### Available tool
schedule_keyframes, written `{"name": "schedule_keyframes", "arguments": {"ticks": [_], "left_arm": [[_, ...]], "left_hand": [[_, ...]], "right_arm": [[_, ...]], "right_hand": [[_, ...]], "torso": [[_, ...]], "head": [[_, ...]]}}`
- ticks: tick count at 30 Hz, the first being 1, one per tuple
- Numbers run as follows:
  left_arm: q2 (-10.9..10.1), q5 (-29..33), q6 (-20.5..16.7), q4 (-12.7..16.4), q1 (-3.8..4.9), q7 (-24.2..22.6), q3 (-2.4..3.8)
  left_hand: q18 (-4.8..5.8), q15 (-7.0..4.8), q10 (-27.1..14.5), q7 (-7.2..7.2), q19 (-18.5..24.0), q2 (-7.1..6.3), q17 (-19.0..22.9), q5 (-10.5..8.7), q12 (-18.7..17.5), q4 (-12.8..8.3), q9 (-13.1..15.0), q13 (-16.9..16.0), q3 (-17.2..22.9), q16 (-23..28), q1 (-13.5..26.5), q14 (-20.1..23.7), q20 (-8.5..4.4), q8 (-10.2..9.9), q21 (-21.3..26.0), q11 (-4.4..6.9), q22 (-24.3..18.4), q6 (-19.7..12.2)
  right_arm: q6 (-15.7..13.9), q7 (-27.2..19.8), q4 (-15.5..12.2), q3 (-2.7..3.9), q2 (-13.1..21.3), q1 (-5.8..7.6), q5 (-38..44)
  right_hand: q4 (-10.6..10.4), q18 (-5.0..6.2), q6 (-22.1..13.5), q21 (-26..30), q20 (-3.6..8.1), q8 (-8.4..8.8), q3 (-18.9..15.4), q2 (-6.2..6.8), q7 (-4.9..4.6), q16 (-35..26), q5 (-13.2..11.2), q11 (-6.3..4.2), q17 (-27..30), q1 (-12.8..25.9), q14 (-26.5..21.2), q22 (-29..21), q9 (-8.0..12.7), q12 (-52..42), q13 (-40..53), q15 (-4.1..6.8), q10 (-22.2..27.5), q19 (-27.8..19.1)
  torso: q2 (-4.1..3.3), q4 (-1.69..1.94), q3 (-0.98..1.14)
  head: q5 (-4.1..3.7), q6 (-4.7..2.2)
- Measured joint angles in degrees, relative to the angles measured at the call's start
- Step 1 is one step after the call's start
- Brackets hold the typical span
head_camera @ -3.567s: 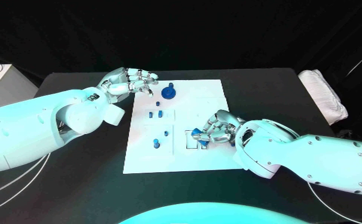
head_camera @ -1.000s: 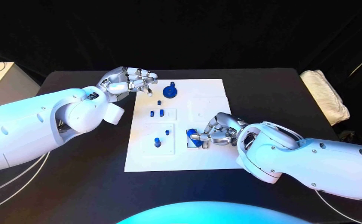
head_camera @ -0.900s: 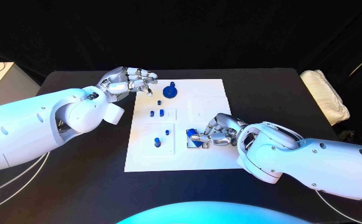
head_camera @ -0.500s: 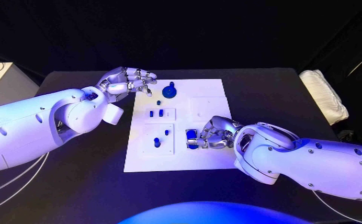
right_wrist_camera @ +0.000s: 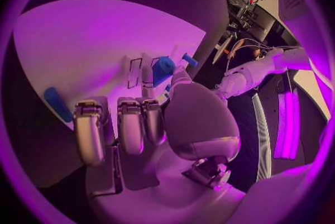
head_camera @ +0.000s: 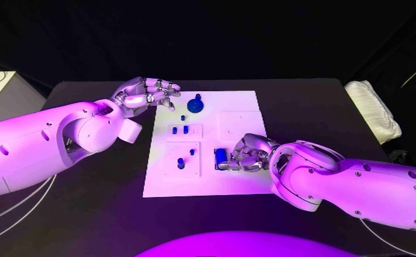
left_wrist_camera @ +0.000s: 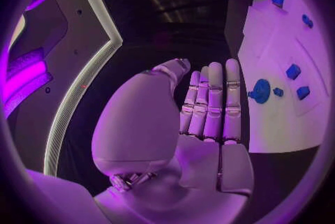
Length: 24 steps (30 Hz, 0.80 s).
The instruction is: Assemble the parts on the task board
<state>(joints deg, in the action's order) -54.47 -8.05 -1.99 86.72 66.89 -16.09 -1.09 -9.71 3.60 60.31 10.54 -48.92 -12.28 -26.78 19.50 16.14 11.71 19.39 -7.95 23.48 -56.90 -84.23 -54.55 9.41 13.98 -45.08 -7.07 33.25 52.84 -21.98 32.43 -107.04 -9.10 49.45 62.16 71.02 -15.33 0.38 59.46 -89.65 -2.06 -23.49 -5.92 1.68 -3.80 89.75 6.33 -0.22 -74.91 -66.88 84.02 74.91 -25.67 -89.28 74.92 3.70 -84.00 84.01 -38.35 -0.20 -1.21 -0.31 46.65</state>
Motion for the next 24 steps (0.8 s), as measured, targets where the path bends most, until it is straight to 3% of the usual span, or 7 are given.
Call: {"name": "schedule_keyframes", "arguments": {"ticks": [4, 9, 17, 24], "left_arm": [[0.0, 0.0, 0.0, 0.0, 0.00, 0.1, 0.02], [0.0, 0.0, 0.0, 0.0, 0.00, 0.1, 0.02], [0.0, 0.0, 0.0, -0.1, 0.00, 0.2, 0.00], [0.0, 0.0, 0.0, -0.1, 0.00, 0.2, 0.00]], "left_hand": [[0.00, 0.00, 0.0, 0.00, 0.0, 0.00, -0.1, 0.00, 0.0, 0.0, 0.0, 0.1, 0.0, 0.0, 0.0, 0.0, 0.00, 0.0, 0.0, 0.00, 0.0, 0.0], [0.00, 0.00, 0.0, 0.00, 0.0, 0.00, -0.1, 0.00, 0.0, 0.0, 0.0, 0.1, 0.0, 0.0, 0.0, 0.0, 0.00, 0.0, 0.2, 0.00, 0.0, 0.0], [0.00, 0.00, 0.0, 0.00, 0.0, 0.00, -0.1, 0.00, 0.0, 0.0, 0.0, 0.0, 0.0, 0.0, 0.0, 0.0, 0.00, 0.0, 0.2, 0.00, 0.0, 0.0], [0.00, 0.00, 0.0, 0.00, 0.2, 0.00, -0.1, 0.00, 0.0, 0.0, 0.0, 0.0, 0.0, 0.0, 0.0, 0.0, 0.21, 0.0, 0.2, 0.00, 0.0, 0.0]], "right_arm": [[0.2, 0.0, 0.1, 0.00, -0.1, 0.00, 0.4], [0.2, 0.1, 0.4, 0.00, -0.3, -0.01, 1.3], [0.1, 0.2, 1.4, -0.07, -1.1, -0.09, 2.7], [0.1, 0.3, 1.8, -0.06, -1.3, -0.09, 3.1]], "right_hand": [[0.9, 0.00, -0.1, 0.0, 0.00, 0.00, 2.4, 1.69, -0.08, 0.0, 0.0, 0.00, 0.0, -4.7, 0.0, 0.0, 0.4, 0.0, 0.0, 0.00, 0.0, 0.0], [0.8, 0.00, -0.1, 0.0, 0.00, 0.25, 4.9, 1.03, -0.08, 0.0, 0.0, 0.00, 0.0, -7.5, 0.0, 0.0, 0.9, 0.0, 0.0, 0.00, 0.0, 0.0], [-1.0, 0.00, 0.0, 0.0, 0.00, 0.51, 6.6, 0.96, 0.00, 0.0, -0.2, 0.00, 0.0, -7.7, 0.0, 0.0, 1.3, -0.2, 0.0, 0.00, 0.0, 0.0], [-1.1, 0.00, 0.1, 0.0, 0.00, 0.51, 6.6, 1.41, 0.13, 0.0, -0.2, 0.00, 0.0, -5.3, 0.0, 0.0, 1.5, -0.2, 0.0, 0.00, 0.0, 0.0]], "torso": [[-0.04, -0.02, 0.04], [-0.05, -0.01, 0.05], [-0.05, 0.05, 0.05], [-0.05, 0.04, 0.04]], "head": [[0.00, 0.00], [-0.04, 0.09], [-0.09, 0.14], [-0.03, 0.21]]}}
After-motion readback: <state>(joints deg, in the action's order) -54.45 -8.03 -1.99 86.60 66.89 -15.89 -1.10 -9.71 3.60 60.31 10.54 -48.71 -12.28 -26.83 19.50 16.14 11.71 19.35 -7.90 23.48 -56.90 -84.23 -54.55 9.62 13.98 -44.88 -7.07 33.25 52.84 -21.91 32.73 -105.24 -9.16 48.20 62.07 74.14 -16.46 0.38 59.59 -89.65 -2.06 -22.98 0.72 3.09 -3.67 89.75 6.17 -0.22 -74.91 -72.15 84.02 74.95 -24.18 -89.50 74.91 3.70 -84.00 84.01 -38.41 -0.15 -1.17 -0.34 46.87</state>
